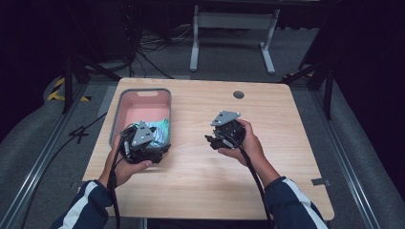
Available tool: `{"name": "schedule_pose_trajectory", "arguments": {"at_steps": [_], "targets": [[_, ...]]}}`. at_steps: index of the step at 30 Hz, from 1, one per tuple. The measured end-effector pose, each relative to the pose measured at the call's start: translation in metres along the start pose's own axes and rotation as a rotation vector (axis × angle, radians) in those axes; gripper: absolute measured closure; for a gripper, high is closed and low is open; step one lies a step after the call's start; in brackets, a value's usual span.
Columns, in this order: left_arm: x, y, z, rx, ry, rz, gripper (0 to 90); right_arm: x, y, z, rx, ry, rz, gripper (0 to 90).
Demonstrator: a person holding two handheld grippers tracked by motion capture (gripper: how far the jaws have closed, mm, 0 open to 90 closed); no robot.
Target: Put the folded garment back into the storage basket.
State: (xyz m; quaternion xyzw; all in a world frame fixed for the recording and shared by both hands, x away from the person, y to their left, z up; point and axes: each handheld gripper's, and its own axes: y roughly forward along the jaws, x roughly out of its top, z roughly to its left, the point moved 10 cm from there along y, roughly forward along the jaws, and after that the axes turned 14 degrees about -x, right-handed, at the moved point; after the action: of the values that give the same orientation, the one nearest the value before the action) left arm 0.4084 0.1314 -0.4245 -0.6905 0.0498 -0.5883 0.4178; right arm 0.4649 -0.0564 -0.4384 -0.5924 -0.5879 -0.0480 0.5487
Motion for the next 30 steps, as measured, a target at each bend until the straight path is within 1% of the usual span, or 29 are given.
{"name": "schedule_pose_trajectory", "arguments": {"at_steps": [2,4,5,6,7,8,9,10,11,12,13,14,15,17,18,20,23,25,30], "targets": [[0.000,0.004,-0.005,-0.012,0.015,0.011,25.9,-0.006,-0.003,-0.001,-0.004,-0.010,0.005,36.8],[-0.001,0.008,-0.008,-0.016,0.028,0.017,24.8,-0.013,-0.007,-0.003,-0.021,-0.022,0.011,36.6],[-0.001,0.010,-0.010,-0.019,0.028,0.016,24.6,-0.017,-0.008,-0.005,-0.029,-0.025,0.016,36.3],[-0.002,0.013,-0.012,-0.020,0.035,0.025,24.7,-0.022,-0.009,-0.005,-0.029,-0.026,0.021,36.1],[-0.002,0.013,-0.012,-0.020,0.035,0.025,24.6,-0.022,-0.009,-0.005,-0.029,-0.026,0.021,36.1],[-0.003,0.019,-0.017,-0.031,0.045,0.036,24.3,-0.033,-0.013,-0.009,-0.036,-0.029,0.032,35.6],[-0.005,0.022,-0.018,-0.027,0.055,0.051,23.4,-0.037,-0.014,-0.010,-0.034,-0.029,0.035,35.1],[-0.005,0.022,-0.018,-0.027,0.055,0.051,22.3,-0.037,-0.014,-0.010,-0.034,-0.029,0.035,35.1],[-0.006,0.025,-0.019,-0.019,0.065,0.061,22.1,-0.045,-0.017,-0.013,-0.040,-0.030,0.043,34.2],[-0.007,0.027,-0.021,-0.018,0.068,0.070,22.1,-0.045,-0.017,-0.013,-0.040,-0.030,0.043,34.2],[-0.007,0.029,-0.023,-0.022,0.075,0.070,22.1,-0.048,-0.019,-0.015,-0.044,-0.028,0.045,33.7],[-0.008,0.033,-0.029,-0.036,0.089,0.085,22.1,-0.055,-0.022,-0.017,-0.044,-0.031,0.050,33.2],[-0.008,0.033,-0.029,-0.036,0.089,0.085,22.0,-0.055,-0.022,-0.017,-0.044,-0.031,0.050,33.2],[-0.008,0.037,-0.035,-0.051,0.103,0.091,21.9,-0.062,-0.025,-0.018,-0.047,-0.037,0.053,32.4],[-0.008,0.039,-0.038,-0.056,0.109,0.096,21.8,-0.066,-0.026,-0.020,-0.055,-0.040,0.055,32.4],[-0.008,0.043,-0.043,-0.065,0.132,0.103,21.8,-0.073,-0.028,-0.023,-0.065,-0.038,0.061,31.8],[-0.011,0.051,-0.053,-0.092,0.140,0.116,21.8,-0.084,-0.031,-0.025,-0.069,-0.025,0.073,31.6],[-0.015,0.056,-0.057,-0.101,0.152,0.134,21.8,-0.092,-0.032,-0.027,-0.075,-0.022,0.081,31.4],[-0.026,0.071,-0.063,-0.120,0.165,0.178,21.7,-0.109,-0.036,-0.031,-0.092,-0.017,0.101,30.2]]}}
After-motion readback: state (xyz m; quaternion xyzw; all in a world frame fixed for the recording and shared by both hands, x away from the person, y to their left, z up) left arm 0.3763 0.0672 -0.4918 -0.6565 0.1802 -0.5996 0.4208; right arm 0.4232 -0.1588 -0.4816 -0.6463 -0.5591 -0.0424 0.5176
